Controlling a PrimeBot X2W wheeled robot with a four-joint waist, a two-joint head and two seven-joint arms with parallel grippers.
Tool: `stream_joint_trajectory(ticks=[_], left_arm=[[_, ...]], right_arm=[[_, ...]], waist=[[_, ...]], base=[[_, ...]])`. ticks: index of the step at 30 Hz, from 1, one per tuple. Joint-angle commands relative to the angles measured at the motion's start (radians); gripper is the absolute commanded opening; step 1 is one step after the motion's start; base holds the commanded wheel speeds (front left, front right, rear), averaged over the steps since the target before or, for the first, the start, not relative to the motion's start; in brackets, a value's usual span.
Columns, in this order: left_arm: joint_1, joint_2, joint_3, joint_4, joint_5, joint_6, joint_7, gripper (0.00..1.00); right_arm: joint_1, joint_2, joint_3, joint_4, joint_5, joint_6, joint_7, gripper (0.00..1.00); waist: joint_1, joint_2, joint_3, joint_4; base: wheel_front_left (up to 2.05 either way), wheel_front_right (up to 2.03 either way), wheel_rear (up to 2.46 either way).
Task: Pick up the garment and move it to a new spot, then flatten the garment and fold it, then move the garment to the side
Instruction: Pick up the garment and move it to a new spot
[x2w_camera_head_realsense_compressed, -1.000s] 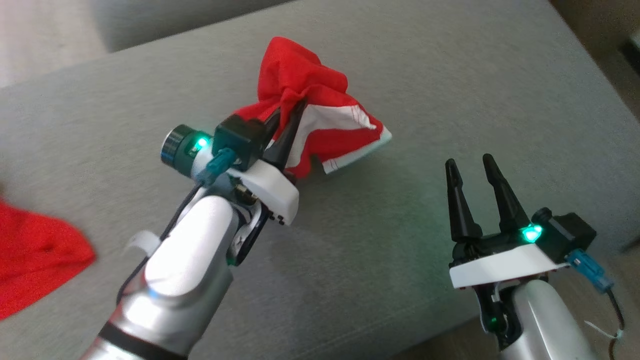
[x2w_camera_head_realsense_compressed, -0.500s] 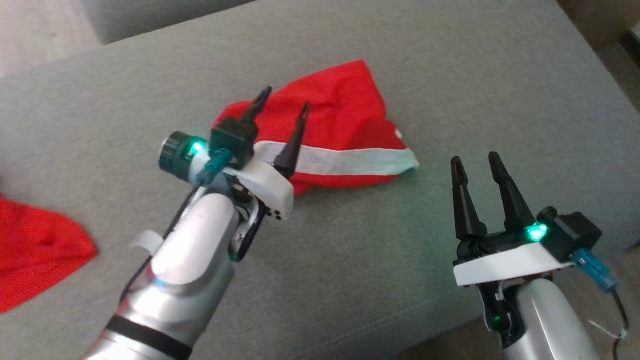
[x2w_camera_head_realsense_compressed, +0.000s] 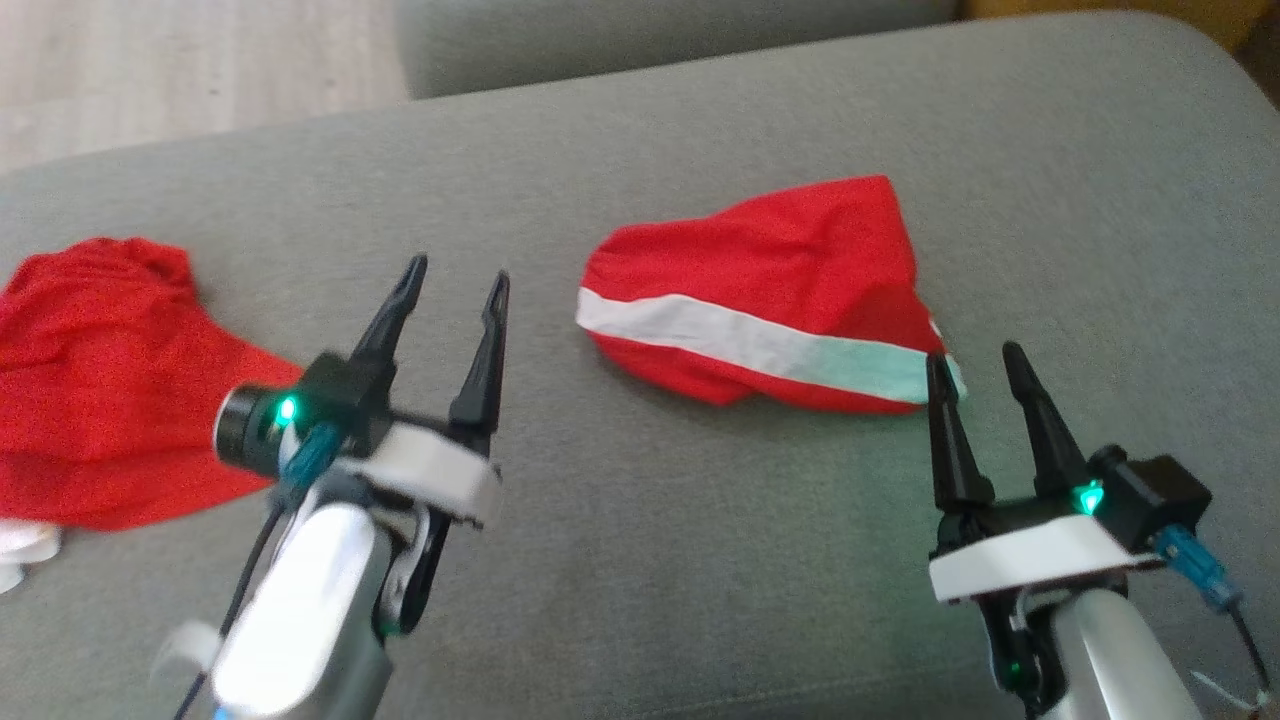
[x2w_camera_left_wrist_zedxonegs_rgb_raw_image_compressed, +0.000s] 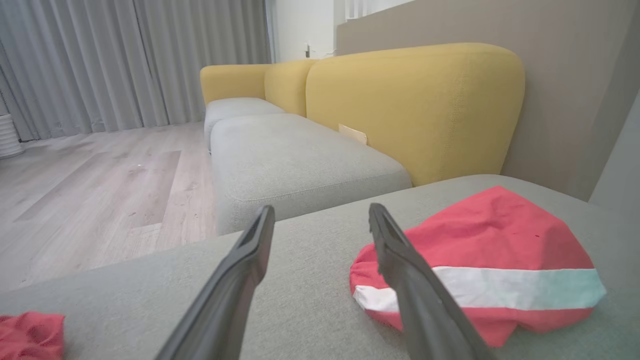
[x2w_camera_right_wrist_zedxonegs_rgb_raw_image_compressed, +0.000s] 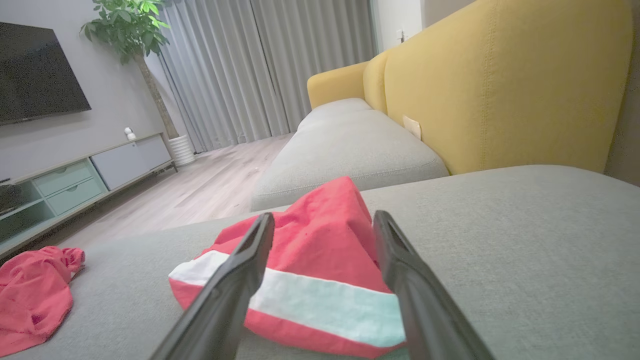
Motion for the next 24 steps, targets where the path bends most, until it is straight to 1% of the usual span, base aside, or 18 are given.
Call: stream_joint_trajectory(ticks=[1, 6, 11, 12, 15, 16, 24], left_arm=[[-0.011, 0.023, 0.052, -0.054, 0.008, 0.006, -0.008, 1.0], [0.116, 0.022, 0.097, -0.128, 0.018, 0.006, -0.008, 1.0], [0.236, -0.008, 0.144, -0.185, 0.035, 0.008, -0.008, 1.0], [0.273, -0.026, 0.165, -0.2, 0.04, 0.006, -0.008, 1.0], [0.307, -0.045, 0.185, -0.214, 0.06, -0.009, -0.008, 1.0], [0.307, -0.045, 0.185, -0.214, 0.06, -0.009, -0.008, 1.0], [0.323, -0.085, 0.217, -0.202, 0.096, -0.056, -0.008, 1.0]], right_arm=[[-0.003, -0.005, 0.017, -0.025, -0.008, -0.001, -0.011, 1.0], [0.032, -0.005, -0.002, -0.018, -0.015, -0.001, -0.011, 1.0], [0.061, -0.005, -0.017, -0.014, -0.016, -0.001, -0.011, 1.0], [0.068, -0.005, -0.023, -0.015, -0.016, -0.001, -0.011, 1.0], [0.076, -0.005, -0.028, -0.016, -0.017, -0.001, -0.011, 1.0], [0.076, -0.005, -0.028, -0.016, -0.017, -0.001, -0.011, 1.0], [0.082, -0.005, -0.023, -0.012, -0.02, -0.001, -0.011, 1.0]], waist=[[0.0, 0.0, -0.035, 0.041], [0.0, 0.0, -0.072, 0.081], [0.0, 0.0, -0.099, 0.099], [0.0, 0.0, -0.105, 0.103], [0.0, 0.0, -0.11, 0.107], [0.0, 0.0, -0.11, 0.107], [0.0, 0.0, -0.115, 0.106]], base=[[0.0, 0.0, 0.0], [0.0, 0.0, 0.0], [0.0, 0.0, 0.0], [0.0, 0.0, 0.0], [0.0, 0.0, 0.0], [0.0, 0.0, 0.0], [0.0, 0.0, 0.0]])
